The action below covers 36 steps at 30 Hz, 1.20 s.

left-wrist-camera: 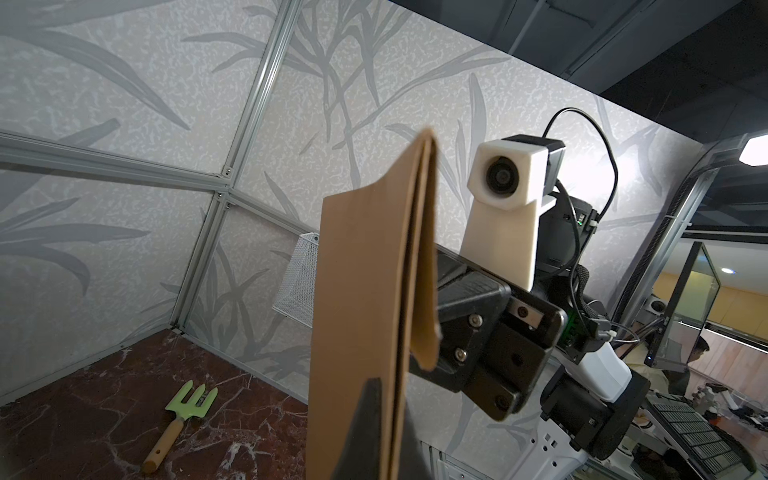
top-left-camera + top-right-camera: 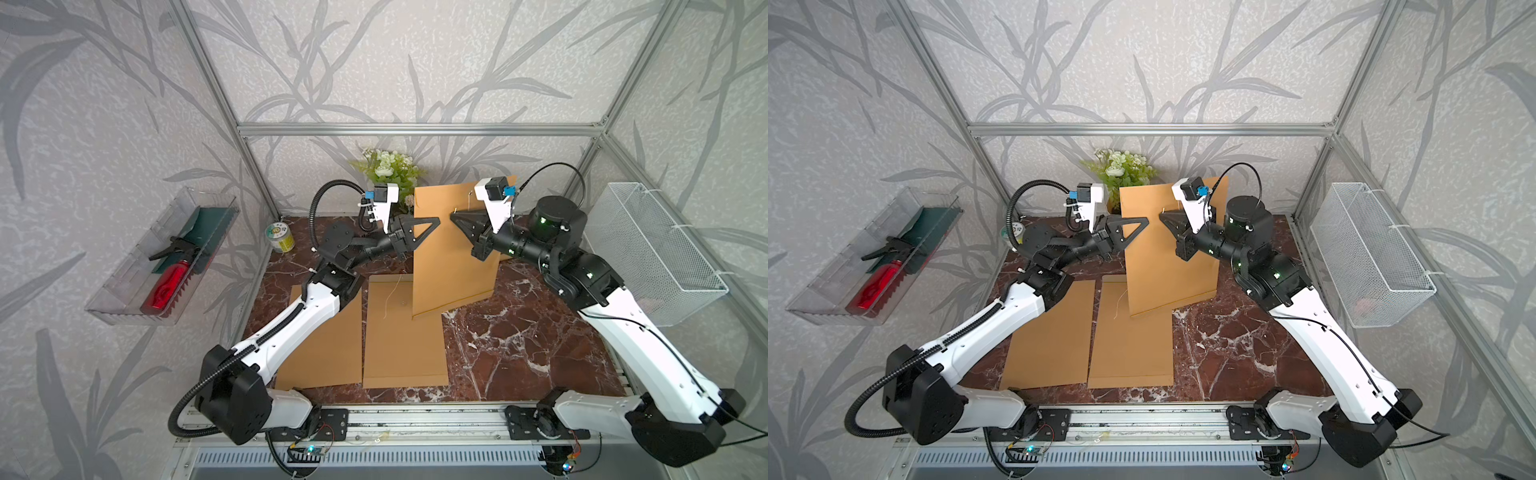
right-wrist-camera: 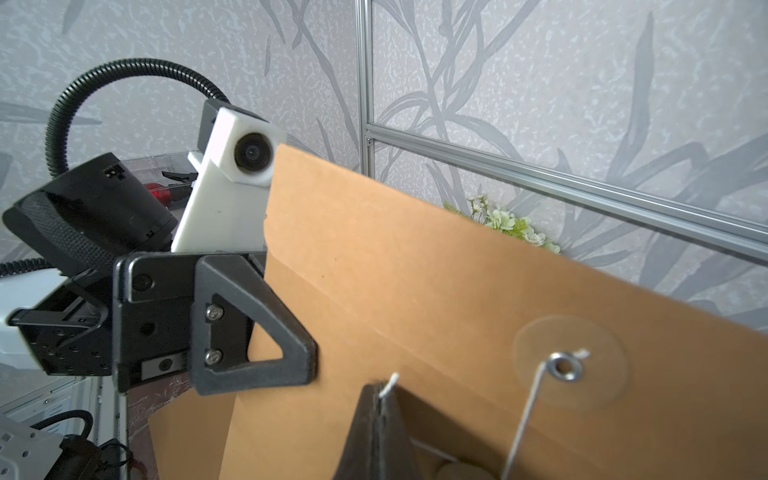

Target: Open the file bag

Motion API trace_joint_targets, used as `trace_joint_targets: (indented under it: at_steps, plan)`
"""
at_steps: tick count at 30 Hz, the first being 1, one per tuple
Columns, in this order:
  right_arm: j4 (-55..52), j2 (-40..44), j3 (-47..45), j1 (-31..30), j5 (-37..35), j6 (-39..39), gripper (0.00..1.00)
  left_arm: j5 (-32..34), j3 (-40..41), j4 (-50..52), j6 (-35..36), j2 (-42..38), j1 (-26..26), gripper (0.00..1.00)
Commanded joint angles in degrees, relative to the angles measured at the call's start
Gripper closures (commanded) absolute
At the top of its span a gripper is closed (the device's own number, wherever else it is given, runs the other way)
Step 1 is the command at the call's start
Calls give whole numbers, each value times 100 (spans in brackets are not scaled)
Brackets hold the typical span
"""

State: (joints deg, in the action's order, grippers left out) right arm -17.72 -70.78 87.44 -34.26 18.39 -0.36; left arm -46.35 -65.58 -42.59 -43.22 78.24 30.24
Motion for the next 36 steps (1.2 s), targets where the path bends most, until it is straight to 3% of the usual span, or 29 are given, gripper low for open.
trace_joint_targets:
  at_steps: [1, 20, 36]
  plan:
    - [227, -6, -81, -96, 94, 106, 100, 18, -1, -408, -77, -18, -11, 100]
    - [385, 620, -1130, -152, -252, 283, 100, 303, -227, -428, 6, -87, -211, 100]
    - [-194, 941, -1223, -121, -1352, -91, 100, 87, -174, -253, 146, -178, -334, 100]
